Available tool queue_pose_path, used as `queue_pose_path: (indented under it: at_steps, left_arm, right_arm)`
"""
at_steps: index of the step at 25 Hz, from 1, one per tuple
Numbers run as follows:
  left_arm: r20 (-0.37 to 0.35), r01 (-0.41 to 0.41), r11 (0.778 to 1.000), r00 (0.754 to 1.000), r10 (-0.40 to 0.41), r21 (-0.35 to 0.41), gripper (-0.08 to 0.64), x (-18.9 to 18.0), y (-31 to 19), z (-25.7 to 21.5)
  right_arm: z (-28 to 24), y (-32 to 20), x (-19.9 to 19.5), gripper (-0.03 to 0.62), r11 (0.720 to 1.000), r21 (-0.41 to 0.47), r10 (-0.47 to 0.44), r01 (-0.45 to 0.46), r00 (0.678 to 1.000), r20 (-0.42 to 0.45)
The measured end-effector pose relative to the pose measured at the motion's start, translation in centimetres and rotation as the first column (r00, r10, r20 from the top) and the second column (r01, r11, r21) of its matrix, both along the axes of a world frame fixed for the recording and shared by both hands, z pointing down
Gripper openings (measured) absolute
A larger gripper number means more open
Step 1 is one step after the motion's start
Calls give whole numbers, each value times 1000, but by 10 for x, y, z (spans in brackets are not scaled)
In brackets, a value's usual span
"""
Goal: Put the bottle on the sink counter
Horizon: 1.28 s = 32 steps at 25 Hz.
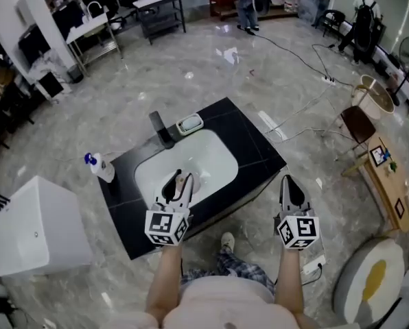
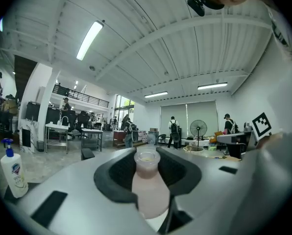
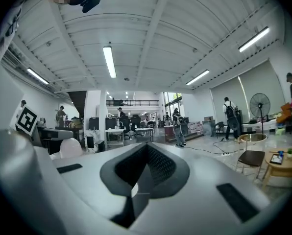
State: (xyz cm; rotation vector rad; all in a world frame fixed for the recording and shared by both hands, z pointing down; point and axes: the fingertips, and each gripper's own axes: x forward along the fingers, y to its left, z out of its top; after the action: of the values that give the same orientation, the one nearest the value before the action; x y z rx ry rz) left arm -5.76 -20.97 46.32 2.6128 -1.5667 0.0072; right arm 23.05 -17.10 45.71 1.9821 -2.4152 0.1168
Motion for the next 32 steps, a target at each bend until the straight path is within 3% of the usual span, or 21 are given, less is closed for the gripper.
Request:
queue_pose_path:
  at_steps: [9,20,27,32]
  left_arm:
    - [12,35,999,999,-35,-15,141,24,-74,-2]
    - [24,-11,999,1000,12,-52,141,51,-156,11]
    - [6,-49,998,999,49,-41,141,88,-241,20]
    - [0,-33,998,999,33,-52,141,102,-309,47]
  right_arm:
    - [-5,-107,-4,15,995,-7,-100,100,995,9]
    - [4,-190,-24,15,987,-40,-153,153,988,19]
    - [18,-276,-50,15,974,-44,-222,222,975,10]
    - [43,-347,-61,15,966,-51,-255,254,967,-26]
